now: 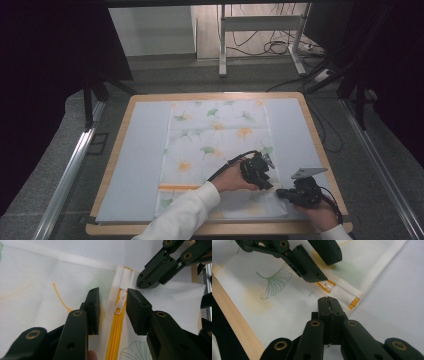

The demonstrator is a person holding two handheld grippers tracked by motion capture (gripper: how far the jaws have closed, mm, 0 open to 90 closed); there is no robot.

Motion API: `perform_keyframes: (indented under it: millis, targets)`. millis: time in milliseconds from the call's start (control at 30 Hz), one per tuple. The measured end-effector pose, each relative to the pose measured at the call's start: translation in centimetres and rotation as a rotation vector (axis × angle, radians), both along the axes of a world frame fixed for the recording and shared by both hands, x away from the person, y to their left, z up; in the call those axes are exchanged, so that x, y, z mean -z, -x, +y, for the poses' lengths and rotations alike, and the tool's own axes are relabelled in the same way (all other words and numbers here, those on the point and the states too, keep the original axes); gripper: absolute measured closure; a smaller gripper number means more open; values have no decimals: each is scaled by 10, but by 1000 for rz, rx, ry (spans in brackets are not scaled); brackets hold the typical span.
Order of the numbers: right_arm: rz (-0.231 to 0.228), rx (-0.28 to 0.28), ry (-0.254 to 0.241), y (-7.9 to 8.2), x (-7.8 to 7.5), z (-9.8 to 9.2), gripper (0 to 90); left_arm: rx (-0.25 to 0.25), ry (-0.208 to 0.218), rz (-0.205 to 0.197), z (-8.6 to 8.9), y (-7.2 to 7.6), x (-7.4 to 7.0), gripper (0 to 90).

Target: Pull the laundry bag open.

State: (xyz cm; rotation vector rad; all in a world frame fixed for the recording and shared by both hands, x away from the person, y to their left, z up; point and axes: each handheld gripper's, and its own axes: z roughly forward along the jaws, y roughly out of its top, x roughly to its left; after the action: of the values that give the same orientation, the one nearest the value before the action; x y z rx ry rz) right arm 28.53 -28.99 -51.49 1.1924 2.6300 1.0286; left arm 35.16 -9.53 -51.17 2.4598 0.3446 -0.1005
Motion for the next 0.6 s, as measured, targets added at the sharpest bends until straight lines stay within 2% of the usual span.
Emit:
perform_keyframes:
  millis: [100,233,433,600]
  targets:
    - [0,0,1,0,0,0,890,-4,9,-9,-2,2,2,642]
    - [1,1,0,0,0,0,890,21,-22,-48,-4,6,1,627]
    - [0,0,1,0,0,0,890,18,-30,-84,-5,10,1,641]
    - [3,1,1,0,0,0,890,7,-44,-98,-5,11,0,755]
